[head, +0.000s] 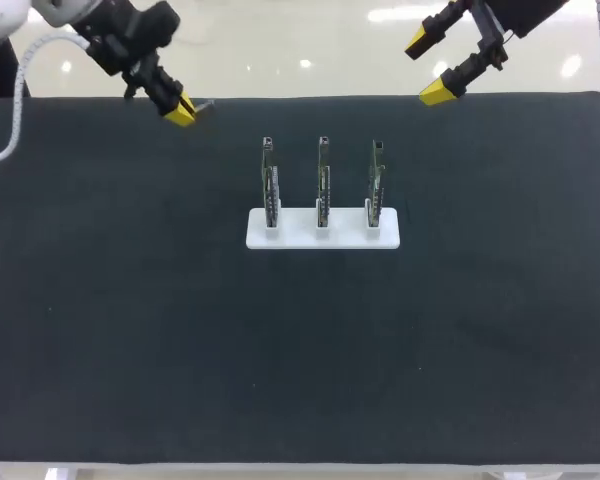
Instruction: Pick up the optical module with the left hand, and insert it into the network port with the right hand.
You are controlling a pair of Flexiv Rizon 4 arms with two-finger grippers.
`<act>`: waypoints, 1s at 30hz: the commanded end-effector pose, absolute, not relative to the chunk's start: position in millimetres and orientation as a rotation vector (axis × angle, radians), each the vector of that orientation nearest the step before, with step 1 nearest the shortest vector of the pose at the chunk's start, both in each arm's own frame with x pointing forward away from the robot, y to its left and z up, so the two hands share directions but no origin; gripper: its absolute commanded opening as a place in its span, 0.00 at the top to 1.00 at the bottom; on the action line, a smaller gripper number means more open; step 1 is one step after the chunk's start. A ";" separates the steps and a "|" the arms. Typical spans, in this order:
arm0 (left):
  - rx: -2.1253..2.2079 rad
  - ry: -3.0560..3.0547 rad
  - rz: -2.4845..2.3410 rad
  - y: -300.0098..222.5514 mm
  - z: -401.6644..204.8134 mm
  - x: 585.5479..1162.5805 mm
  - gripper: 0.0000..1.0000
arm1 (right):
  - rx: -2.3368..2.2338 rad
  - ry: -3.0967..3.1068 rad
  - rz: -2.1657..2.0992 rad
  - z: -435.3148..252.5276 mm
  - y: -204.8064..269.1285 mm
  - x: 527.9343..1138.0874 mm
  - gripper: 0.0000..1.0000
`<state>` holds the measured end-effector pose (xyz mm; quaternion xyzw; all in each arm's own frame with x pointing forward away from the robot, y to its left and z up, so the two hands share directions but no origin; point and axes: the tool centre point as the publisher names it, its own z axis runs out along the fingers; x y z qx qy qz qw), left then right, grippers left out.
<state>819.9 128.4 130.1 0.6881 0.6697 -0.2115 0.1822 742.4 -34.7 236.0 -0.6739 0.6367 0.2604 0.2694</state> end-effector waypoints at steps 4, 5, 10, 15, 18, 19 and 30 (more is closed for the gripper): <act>1.826 1.776 -0.632 136.0 151.4 785.5 1.00 | -1.816 1.715 0.701 235.8 -34.6 741.8 0.00; 1.823 1.764 -0.647 135.4 155.2 783.3 1.00 | -1.816 1.715 0.701 235.8 -34.6 741.8 0.00; 1.775 1.680 -0.713 132.4 175.3 770.7 1.00 | -1.816 1.715 0.701 235.8 -34.6 741.8 0.00; 1.736 1.626 -0.757 129.9 191.7 758.5 1.00 | -1.816 1.715 0.701 235.8 -34.6 741.8 0.00; 1.688 1.580 -0.782 128.8 200.4 752.6 1.00 | -1.816 1.715 0.701 235.8 -34.6 741.8 0.00; 1.680 1.578 -0.788 128.1 202.7 751.7 1.00 | -1.816 1.715 0.701 235.8 -34.6 741.8 0.00; 1.680 1.578 -0.788 128.1 202.7 751.7 1.00 | -1.816 1.715 0.701 235.8 -34.6 741.8 0.00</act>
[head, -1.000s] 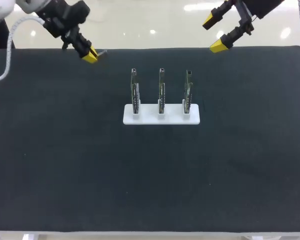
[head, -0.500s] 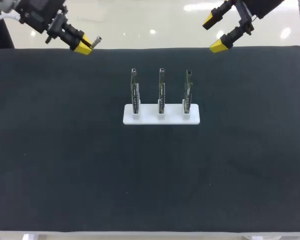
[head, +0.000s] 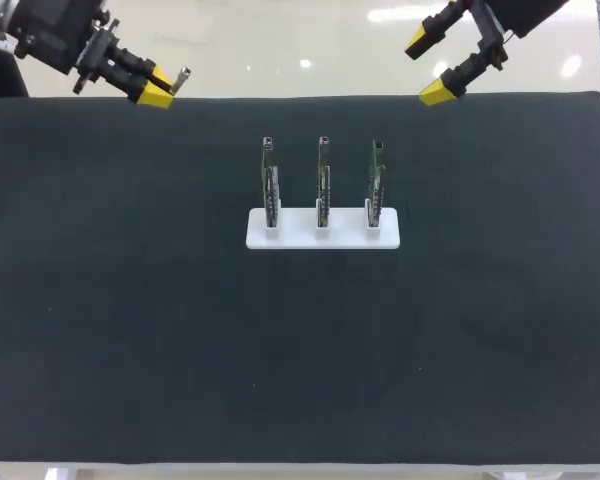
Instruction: Pick up the optical module with the left hand, and insert it into the network port with the right hand.
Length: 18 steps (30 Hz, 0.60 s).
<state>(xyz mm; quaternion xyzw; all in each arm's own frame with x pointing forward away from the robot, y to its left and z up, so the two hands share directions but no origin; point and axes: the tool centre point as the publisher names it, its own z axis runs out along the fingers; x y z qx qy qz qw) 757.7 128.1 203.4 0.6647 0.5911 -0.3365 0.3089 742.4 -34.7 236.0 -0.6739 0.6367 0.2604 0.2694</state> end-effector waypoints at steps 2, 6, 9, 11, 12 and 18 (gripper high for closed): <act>1.680 1.578 -0.788 128.1 202.7 751.7 1.00 | -1.816 1.715 0.701 235.8 -34.6 741.8 0.00; 1.680 1.578 -0.788 128.1 202.7 751.7 1.00 | -1.816 1.715 0.701 235.8 -34.6 741.8 0.00; 1.680 1.578 -0.788 128.1 202.7 751.7 1.00 | -1.816 1.715 0.701 235.8 -34.6 741.8 0.00; 1.680 1.578 -0.788 128.1 202.7 751.7 1.00 | -1.816 1.715 0.701 235.8 -34.6 741.8 0.00; 1.680 1.578 -0.788 128.1 202.7 751.7 1.00 | -1.816 1.715 0.701 235.8 -34.6 741.8 0.00; 1.622 1.421 -0.918 103.7 207.5 746.5 1.00 | -1.816 1.715 0.701 235.8 -34.6 741.8 0.00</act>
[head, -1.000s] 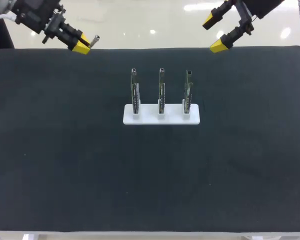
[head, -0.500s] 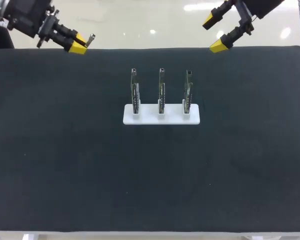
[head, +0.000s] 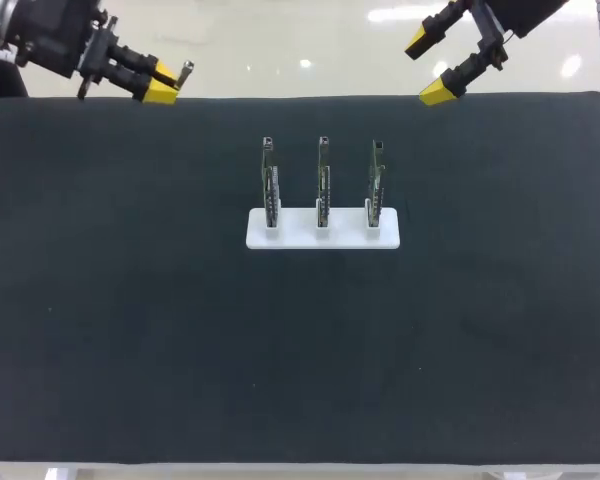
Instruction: Pick up the optical module with the left hand, and insert it into the network port with the right hand.
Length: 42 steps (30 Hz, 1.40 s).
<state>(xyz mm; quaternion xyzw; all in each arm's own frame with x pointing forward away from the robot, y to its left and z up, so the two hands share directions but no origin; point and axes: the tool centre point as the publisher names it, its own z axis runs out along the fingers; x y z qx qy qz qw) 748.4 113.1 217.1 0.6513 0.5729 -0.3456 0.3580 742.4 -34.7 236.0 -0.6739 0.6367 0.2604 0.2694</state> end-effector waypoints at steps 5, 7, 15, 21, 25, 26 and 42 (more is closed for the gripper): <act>1.570 1.352 -0.959 82.4 214.2 745.6 1.00 | -1.816 1.715 0.701 235.8 -34.6 741.8 0.00; 1.556 1.332 -0.984 73.5 213.3 746.2 1.00 | -1.816 1.715 0.701 235.8 -34.6 741.8 0.00; 1.533 1.249 -1.094 44.4 214.9 737.5 1.00 | -1.816 1.715 0.701 235.8 -34.6 741.8 0.00; 1.495 1.212 -1.108 18.8 211.5 732.1 1.00 | -1.816 1.715 0.701 235.8 -34.6 741.8 0.00; 1.468 1.194 -1.147 4.4 210.0 724.4 1.00 | -1.816 1.715 0.701 235.8 -34.6 741.8 0.00; 1.465 1.185 -1.162 1.3 209.6 721.7 1.00 | -1.816 1.715 0.701 235.8 -34.6 741.8 0.00; 1.403 1.198 -1.120 -26.8 207.0 704.1 1.00 | -1.816 1.715 0.701 235.8 -34.6 741.8 0.00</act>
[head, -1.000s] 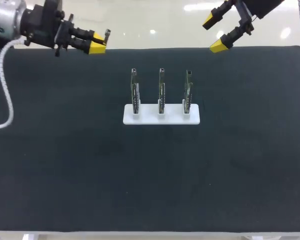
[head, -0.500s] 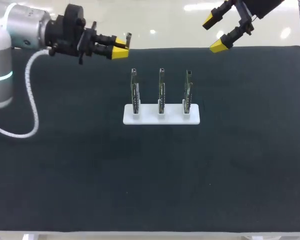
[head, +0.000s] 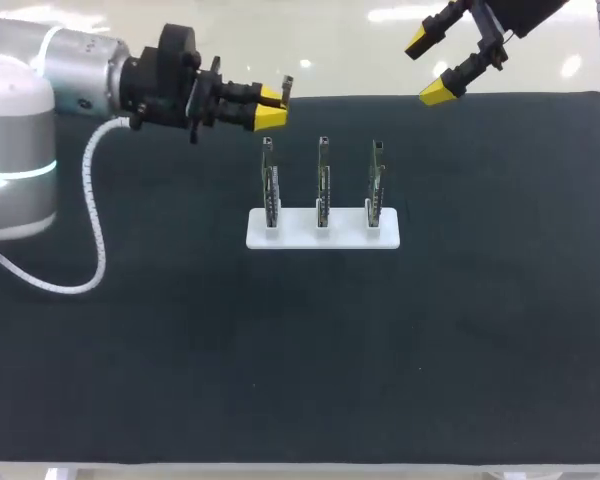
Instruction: Pick up the optical module with the left hand, and insert it into the network port with the right hand.
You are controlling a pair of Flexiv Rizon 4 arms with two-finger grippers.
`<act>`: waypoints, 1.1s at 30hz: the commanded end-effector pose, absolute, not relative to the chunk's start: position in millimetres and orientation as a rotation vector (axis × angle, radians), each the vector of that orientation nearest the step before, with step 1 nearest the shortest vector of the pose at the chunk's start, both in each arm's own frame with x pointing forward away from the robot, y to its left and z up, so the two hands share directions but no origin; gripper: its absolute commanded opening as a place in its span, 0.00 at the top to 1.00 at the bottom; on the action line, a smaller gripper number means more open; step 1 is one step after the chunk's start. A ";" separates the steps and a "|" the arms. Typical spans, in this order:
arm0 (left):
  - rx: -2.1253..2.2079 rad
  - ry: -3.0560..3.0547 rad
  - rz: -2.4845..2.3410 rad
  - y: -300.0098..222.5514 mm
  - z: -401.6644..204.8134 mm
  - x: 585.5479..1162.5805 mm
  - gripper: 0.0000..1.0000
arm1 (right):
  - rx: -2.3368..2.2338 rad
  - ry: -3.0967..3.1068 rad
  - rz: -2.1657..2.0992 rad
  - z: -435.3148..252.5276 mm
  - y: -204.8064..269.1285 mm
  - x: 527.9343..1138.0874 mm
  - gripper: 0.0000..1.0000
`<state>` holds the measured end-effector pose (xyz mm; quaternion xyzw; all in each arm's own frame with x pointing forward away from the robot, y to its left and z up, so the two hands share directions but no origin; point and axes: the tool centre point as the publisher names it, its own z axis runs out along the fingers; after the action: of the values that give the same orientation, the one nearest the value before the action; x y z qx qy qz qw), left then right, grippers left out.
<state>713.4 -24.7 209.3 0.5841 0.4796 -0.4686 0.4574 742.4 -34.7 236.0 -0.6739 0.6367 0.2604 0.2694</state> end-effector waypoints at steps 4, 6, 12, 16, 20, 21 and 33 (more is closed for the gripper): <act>1.387 1.198 -1.110 -31.5 202.8 701.1 1.00 | -1.816 1.715 0.701 235.8 -34.6 741.8 0.00; 1.378 1.208 -1.108 -34.3 202.1 700.7 1.00 | -1.816 1.715 0.701 235.8 -34.6 741.8 0.00; 1.365 1.203 -1.112 -40.6 201.5 698.3 1.00 | -1.816 1.715 0.701 235.8 -34.6 741.8 0.00; 1.371 1.195 -1.130 -44.1 202.4 698.2 1.00 | -1.816 1.715 0.701 235.8 -34.6 741.8 0.00; 1.374 1.198 -1.137 -46.3 202.8 699.1 1.00 | -1.816 1.715 0.701 235.8 -34.6 741.8 0.00; 1.374 1.198 -1.137 -46.3 202.8 699.1 1.00 | -1.816 1.715 0.701 235.8 -34.6 741.8 0.00; 1.374 1.198 -1.137 -46.3 202.8 699.1 1.00 | -1.816 1.715 0.701 235.8 -34.6 741.8 0.00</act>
<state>699.0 -46.3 203.6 0.5626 0.4908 -0.4656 0.4751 742.4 -34.7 236.0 -0.6739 0.6367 0.2604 0.2694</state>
